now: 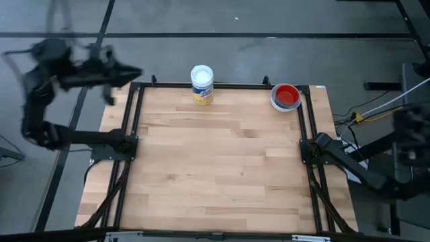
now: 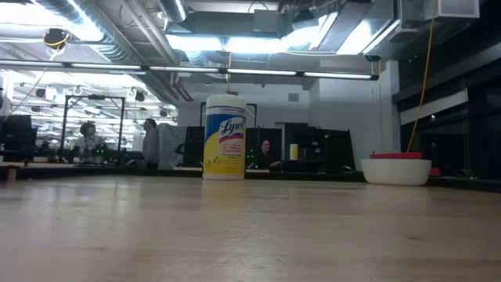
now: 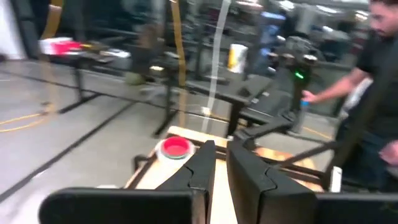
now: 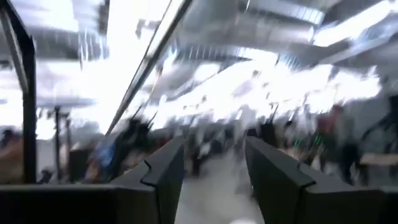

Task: Nest bowls inside each other
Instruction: Return to Home Position

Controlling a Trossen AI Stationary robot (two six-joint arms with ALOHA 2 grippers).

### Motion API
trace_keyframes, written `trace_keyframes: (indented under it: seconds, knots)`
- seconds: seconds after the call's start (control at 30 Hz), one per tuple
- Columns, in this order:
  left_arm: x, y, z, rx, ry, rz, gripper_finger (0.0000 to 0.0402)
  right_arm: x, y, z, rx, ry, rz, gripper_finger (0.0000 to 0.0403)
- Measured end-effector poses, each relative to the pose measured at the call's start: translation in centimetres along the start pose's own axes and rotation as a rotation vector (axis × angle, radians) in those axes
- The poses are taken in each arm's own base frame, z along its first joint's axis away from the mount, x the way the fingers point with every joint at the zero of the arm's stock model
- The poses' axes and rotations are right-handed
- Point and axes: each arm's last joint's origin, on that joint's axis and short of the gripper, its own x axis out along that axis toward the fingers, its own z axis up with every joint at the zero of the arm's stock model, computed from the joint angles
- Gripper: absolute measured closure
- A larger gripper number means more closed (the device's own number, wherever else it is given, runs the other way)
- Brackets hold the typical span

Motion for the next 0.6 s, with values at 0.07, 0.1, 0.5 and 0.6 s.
trace_keyframes:
  seconds: [0.07,0.1,0.5,0.6]
  knots:
    - [-2.5,-0.6,-0.5,-0.017,-0.014,0.049,0.0364,-1.3,0.3,-0.1,-0.025,-0.054,-0.031,0.0227]
    - [-3.8,-1.0,-0.8,-0.014,-0.028,0.068,0.0364,-1.4,0.3,-0.4,-0.033,-0.055,-0.043,0.0226]
    - [-13.8,-3.0,-6.6,-0.039,0.0,0.199,0.0365,8.3,-5.7,-10.5,-0.017,0.043,-0.127,0.024]
    - [-13.2,-2.8,-8.6,-0.013,0.01,0.209,0.0368,10.7,-8.0,-14.5,-0.018,-0.006,-0.108,0.0243]
